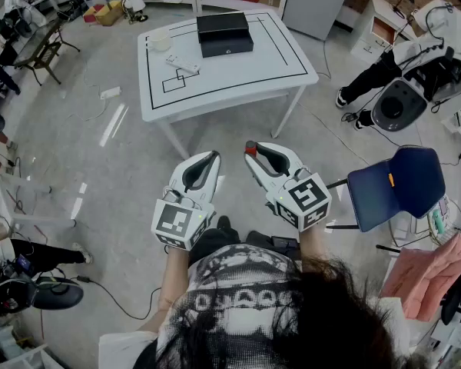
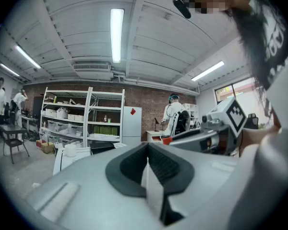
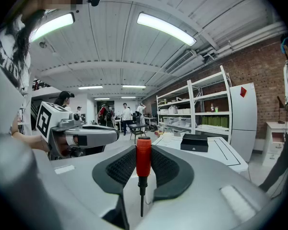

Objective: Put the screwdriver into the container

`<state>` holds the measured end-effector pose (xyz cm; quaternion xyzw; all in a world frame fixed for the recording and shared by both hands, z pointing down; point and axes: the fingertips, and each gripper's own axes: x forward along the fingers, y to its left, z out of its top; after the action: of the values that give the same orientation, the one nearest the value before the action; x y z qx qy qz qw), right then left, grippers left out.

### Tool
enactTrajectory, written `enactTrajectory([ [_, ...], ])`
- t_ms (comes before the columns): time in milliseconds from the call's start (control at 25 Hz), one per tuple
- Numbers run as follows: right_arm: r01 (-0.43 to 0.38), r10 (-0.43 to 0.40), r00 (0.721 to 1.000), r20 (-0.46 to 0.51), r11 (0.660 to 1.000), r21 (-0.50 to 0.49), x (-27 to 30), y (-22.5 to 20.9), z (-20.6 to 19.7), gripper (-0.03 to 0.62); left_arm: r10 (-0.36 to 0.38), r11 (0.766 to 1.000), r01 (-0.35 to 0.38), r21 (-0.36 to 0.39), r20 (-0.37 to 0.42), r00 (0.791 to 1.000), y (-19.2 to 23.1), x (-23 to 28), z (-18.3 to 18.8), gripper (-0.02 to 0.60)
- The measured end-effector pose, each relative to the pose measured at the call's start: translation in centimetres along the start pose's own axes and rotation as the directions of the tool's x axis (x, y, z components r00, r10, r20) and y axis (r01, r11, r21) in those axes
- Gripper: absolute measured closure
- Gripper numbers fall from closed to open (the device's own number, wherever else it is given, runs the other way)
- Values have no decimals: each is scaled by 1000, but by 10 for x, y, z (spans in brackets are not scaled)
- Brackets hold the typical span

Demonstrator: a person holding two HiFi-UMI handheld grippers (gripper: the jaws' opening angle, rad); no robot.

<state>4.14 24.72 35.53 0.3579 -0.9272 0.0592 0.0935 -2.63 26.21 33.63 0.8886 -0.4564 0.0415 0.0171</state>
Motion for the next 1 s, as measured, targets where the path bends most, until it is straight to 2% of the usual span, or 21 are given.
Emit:
enactTrajectory([
  [320,13,-13,1000,4,1000,9,13,5,3,493,-34,999,34,13,9,999,9,2,5,581],
  [560,26,-26,1000,7,1000,7,34,13,8,493,-47,999,46,19,13,999,31,-4,5,581],
  [1000,62,-62,997,-42,998,2,53,12,-3,493,-85,996,85,-18,-19,996,52,0,-13,581],
])
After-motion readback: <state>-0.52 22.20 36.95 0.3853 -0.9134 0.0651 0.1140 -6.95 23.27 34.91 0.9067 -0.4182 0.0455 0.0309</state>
